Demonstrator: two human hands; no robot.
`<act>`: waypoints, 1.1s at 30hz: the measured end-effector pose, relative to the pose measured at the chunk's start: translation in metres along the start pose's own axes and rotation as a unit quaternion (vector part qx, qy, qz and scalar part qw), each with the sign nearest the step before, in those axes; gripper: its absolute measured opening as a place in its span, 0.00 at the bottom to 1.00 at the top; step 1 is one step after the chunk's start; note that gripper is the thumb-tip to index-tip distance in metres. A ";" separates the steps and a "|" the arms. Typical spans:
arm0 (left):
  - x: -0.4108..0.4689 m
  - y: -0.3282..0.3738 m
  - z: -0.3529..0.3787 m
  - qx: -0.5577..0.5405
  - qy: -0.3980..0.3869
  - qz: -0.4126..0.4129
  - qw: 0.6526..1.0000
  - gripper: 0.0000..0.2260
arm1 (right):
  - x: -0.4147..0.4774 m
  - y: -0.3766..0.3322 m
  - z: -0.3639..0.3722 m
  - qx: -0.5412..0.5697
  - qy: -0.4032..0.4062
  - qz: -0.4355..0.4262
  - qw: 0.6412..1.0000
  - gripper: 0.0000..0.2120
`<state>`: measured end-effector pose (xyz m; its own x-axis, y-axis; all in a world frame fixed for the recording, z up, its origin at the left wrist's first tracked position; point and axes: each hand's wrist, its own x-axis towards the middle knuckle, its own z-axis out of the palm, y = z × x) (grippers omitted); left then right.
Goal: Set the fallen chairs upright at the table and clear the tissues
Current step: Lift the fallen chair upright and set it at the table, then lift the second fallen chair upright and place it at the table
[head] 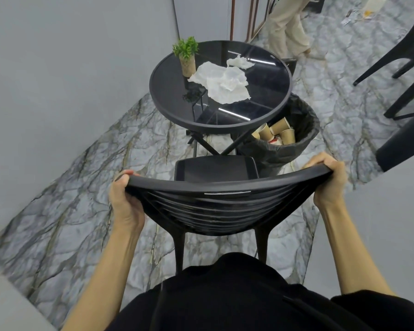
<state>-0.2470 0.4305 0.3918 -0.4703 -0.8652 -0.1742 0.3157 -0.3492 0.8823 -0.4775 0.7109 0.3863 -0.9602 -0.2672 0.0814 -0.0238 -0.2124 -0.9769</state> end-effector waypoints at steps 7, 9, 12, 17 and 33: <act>-0.018 -0.008 -0.034 0.066 -0.064 0.004 0.996 0.09 | -0.030 0.002 -0.017 -0.041 -0.044 -0.013 0.998 0.14; -0.027 -0.013 -0.045 0.074 -0.078 0.011 0.994 0.09 | -0.044 0.006 -0.022 -0.052 -0.048 -0.002 0.997 0.14; -0.040 -0.021 -0.061 0.086 -0.096 0.011 0.992 0.09 | -0.063 0.010 -0.028 -0.050 -0.049 0.010 0.997 0.14; -0.061 -0.031 -0.087 0.074 -0.118 -0.015 0.990 0.07 | -0.090 0.017 -0.043 -0.050 -0.073 0.022 0.996 0.18; -0.057 0.028 -0.095 0.407 -0.212 0.061 0.886 0.12 | -0.049 -0.061 0.000 -0.291 -0.304 0.049 0.906 0.11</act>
<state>-0.1328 0.4356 0.3848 -0.7960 -0.6046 -0.0281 -0.2324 0.2623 0.9366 -0.4292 0.7370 0.4424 -0.6388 -0.7641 -0.0900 -0.2596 0.3241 -0.9097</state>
